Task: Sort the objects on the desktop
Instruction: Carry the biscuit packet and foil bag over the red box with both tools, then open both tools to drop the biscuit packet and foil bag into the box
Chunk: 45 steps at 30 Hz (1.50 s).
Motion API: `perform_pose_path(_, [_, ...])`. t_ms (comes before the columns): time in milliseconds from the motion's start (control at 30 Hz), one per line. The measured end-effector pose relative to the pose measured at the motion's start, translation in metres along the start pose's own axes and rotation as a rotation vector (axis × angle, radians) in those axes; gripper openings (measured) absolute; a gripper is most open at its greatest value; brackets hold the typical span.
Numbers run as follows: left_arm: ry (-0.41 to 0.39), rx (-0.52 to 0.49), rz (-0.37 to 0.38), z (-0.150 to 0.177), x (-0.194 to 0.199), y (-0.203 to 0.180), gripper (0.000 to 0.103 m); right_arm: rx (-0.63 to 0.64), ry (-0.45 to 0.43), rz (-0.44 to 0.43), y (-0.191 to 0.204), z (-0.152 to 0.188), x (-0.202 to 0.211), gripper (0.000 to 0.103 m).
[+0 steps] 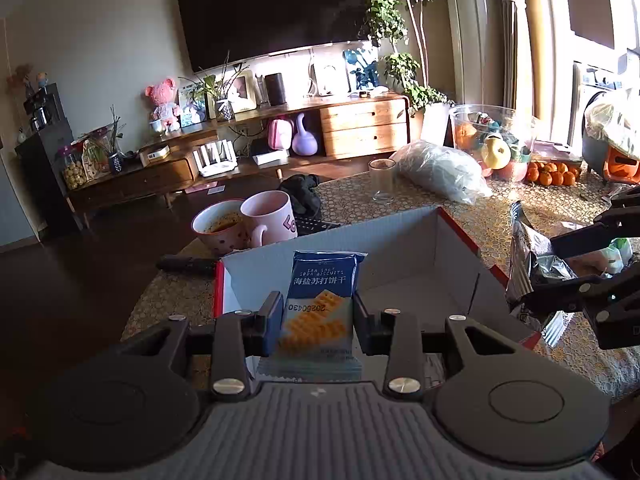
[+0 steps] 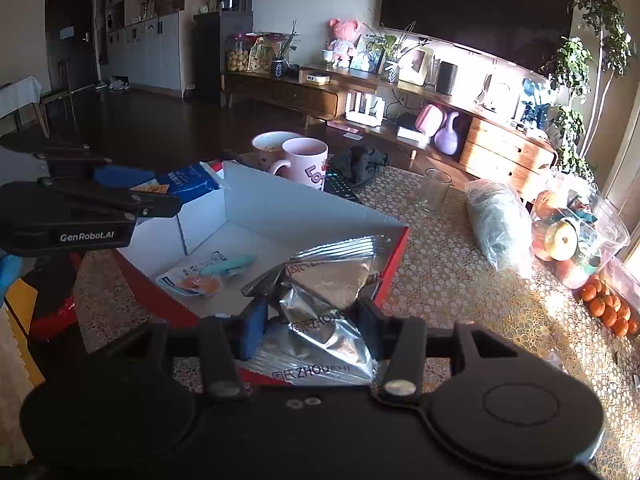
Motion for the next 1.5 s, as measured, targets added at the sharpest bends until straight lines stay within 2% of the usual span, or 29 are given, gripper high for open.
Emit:
perform_pose_path(500, [0.155, -0.005, -0.026, 0.015, -0.073, 0.032, 0.036, 0.008, 0.059, -0.045, 0.012, -0.016, -0.058, 0.049])
perform_pose_path(967, [0.245, -0.018, -0.004, 0.027, -0.123, 0.028, 0.036, 0.045, 0.136, -0.084, 0.026, -0.008, -0.104, 0.049])
perform_pose_path(1400, [0.343, -0.054, -0.014, 0.041, -0.155, 0.029, 0.036, 0.007, 0.204, -0.091, 0.025, -0.004, -0.136, 0.049])
perform_pose_path(1500, [0.377, -0.063, -0.007, 0.046, -0.16, 0.027, 0.036, 0.032, 0.224, -0.094, 0.029, 0.0, -0.14, 0.049])
Point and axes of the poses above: each gripper's, at about its wrist camera, not at the fingertips, and x roughly against the way its jaws point, y to its left, z to its underside, the point moved 10 cm from there along -x, roughly the way its jaws point, and after that the axes turned 1 degree about y, right-handed, at the moved point
